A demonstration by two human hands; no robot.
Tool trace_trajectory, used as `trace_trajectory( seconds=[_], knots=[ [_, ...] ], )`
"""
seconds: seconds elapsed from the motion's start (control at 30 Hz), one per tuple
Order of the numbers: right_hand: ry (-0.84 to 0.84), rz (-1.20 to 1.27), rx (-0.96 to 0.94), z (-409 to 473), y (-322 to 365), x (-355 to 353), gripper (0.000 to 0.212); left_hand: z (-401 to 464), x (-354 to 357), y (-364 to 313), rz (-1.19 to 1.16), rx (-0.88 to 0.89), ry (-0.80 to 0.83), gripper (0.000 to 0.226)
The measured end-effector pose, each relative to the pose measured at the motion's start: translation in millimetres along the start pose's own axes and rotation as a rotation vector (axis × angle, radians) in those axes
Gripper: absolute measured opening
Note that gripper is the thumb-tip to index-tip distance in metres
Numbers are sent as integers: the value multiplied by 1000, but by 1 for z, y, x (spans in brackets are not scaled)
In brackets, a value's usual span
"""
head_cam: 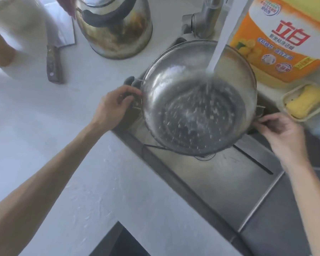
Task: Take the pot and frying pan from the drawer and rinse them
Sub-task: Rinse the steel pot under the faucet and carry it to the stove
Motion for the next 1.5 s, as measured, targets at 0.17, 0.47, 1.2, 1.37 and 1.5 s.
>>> trace_trajectory(
  seconds=[0.17,0.47,1.2,1.37,1.5],
  knots=[
    [-53,95,234,-15,-72,22,36,5,-29,-33,58,224,-37,31],
    [-3,112,458,-9,-87,15,20,15,-15,-40,-24,88,62,18],
    [-66,-81,-93,5,4,-13,24,-13,1,-11,-86,12,-61,31],
    [-63,-43,96,-10,-50,14,35,-9,-26,-47,-42,184,-148,27],
    [95,-83,224,-18,-70,31,11,3,-31,-57,-95,200,-99,22]
  ],
)
Point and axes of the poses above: each hand's wrist, its own z-axis towards the middle knuckle, its own x-axis out of the palm, y = z × x, the point moved 4 cm from there along z, towards the middle knuckle, and after that the axes turned 13 degrees about z, right-handed, at the moved point
